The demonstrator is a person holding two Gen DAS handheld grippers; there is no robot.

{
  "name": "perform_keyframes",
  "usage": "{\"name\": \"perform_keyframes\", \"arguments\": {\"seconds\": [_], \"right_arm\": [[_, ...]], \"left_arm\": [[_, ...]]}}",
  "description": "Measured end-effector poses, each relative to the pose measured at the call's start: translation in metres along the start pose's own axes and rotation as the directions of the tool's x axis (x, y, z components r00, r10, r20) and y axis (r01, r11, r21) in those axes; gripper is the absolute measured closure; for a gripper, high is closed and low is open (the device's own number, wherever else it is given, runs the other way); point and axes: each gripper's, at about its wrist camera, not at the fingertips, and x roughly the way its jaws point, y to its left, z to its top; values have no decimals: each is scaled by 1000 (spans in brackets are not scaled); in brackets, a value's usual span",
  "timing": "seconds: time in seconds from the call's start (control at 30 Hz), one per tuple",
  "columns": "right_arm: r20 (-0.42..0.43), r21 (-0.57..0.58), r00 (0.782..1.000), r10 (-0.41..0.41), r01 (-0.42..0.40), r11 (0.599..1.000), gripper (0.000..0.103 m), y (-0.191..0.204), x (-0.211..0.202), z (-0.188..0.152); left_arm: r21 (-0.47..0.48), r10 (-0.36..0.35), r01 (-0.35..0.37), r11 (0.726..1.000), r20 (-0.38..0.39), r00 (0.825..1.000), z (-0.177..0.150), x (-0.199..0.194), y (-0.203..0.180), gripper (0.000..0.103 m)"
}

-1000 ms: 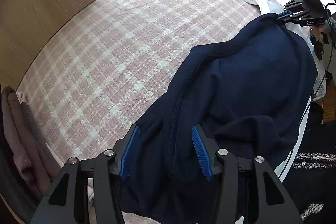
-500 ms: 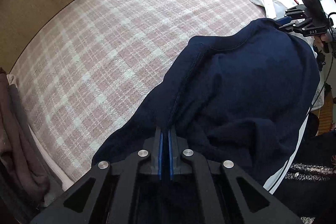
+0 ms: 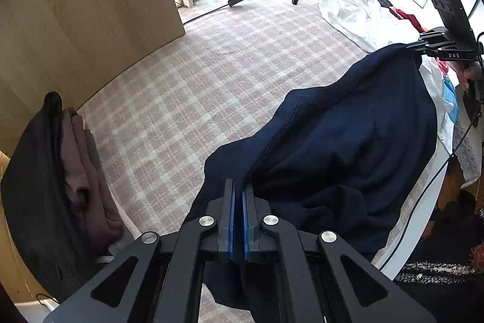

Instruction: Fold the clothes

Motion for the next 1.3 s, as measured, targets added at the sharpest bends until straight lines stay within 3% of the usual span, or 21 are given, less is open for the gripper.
{"name": "perform_keyframes", "arguments": {"seconds": [0.07, 0.17, 0.3, 0.43, 0.5, 0.67, 0.73, 0.83, 0.9, 1.07, 1.2, 1.3], "right_arm": [[113, -55, 993, -47, 53, 997, 98, 20, -52, 24], [259, -126, 962, -85, 121, 985, 98, 57, -124, 57], [379, -210, 920, -100, 191, 959, 97, 108, -182, 70], [361, -223, 926, -116, 206, 953, 97, 127, -190, 47], [318, -200, 941, -115, 185, 962, 97, 122, -173, 25], [85, -48, 992, -96, 100, 994, 97, 85, -81, -56], [-18, -6, 995, -94, 94, 996, 97, 73, -41, -83], [-96, 25, 994, -58, 60, 998, 97, 69, -10, -104], [-115, 20, 992, -49, 52, 998, 97, 70, -4, -108], [-100, 16, 994, -39, 41, 999, 97, 68, -17, -101], [-81, 12, 996, -40, 41, 999, 97, 64, -31, -93], [-75, -3, 996, -47, 47, 999, 97, 64, -37, -87]], "left_arm": [[18, 73, -74, 997, 82, 994, 18, -47, 1, 100], [48, 156, -168, 985, 197, 968, 33, -113, 1, 100], [54, 194, -213, 976, 244, 950, 22, -163, 3, 99], [60, 186, -205, 977, 235, 954, -17, -168, -8, 99], [60, 145, -160, 985, 198, 969, -40, -142, -14, 99], [-4, -16, 16, 1000, 53, 998, -101, -50, -26, 99], [-20, -36, 36, 999, -14, 999, -118, -12, -35, 99], [-28, -49, 47, 998, -63, 997, -133, 19, -48, 99], [-45, -47, 44, 998, -60, 997, -135, 25, -49, 94], [-77, -56, 55, 995, -12, 998, -141, 15, -55, 92], [-75, -88, 87, 993, -19, 996, -147, 20, -66, 92], [-127, -103, 100, 987, -18, 994, -151, 21, -70, 100]]}}
